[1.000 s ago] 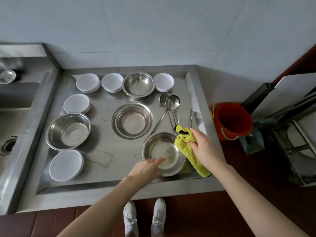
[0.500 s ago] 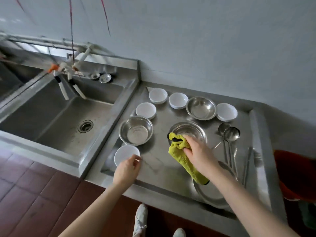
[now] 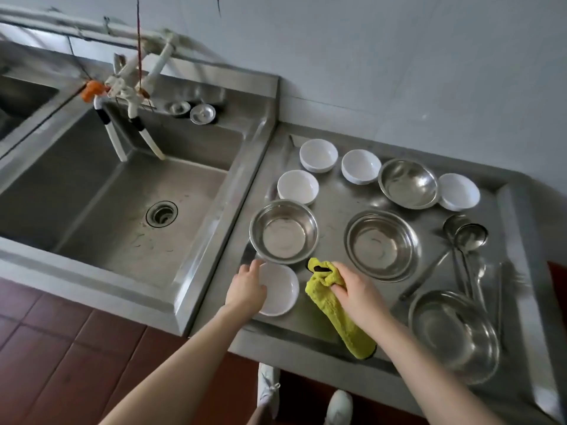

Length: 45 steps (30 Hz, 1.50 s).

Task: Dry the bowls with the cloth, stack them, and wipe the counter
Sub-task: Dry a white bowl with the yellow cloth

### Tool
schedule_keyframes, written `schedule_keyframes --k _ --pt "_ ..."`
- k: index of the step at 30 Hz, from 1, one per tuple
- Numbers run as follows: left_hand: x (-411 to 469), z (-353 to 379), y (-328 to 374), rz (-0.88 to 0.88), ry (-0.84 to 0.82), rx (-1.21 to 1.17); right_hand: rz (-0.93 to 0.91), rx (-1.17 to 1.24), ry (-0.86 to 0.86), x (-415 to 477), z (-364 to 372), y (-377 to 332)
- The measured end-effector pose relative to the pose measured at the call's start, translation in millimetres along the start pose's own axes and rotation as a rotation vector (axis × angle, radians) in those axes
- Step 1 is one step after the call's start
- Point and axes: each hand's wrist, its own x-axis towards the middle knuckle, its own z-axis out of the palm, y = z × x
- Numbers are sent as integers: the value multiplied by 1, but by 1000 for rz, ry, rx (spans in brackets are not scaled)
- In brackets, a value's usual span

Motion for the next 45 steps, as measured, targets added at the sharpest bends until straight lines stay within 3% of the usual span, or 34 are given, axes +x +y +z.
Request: schedule_keyframes --k 6,17,25,30,34,45 --pt "14 -2 -15 18 -88 42 96 17 -4 -2 15 -5" --pt "-13 -15 0 159 -152 -245 167 75 27 -13 -12 -1" --pt "-11 -53 85 215 -109 -632 64 147 310 1 -48 -15" --pt "-9 -61 127 231 -194 -802 -103 -110 628 4 -72 -22" --pt "-7 -73 151 242 -262 -902 -227 -323 619 8 -98 -17" --pt "-9 -89 215 400 -385 -1012 -377 -349 538 28 -151 5"
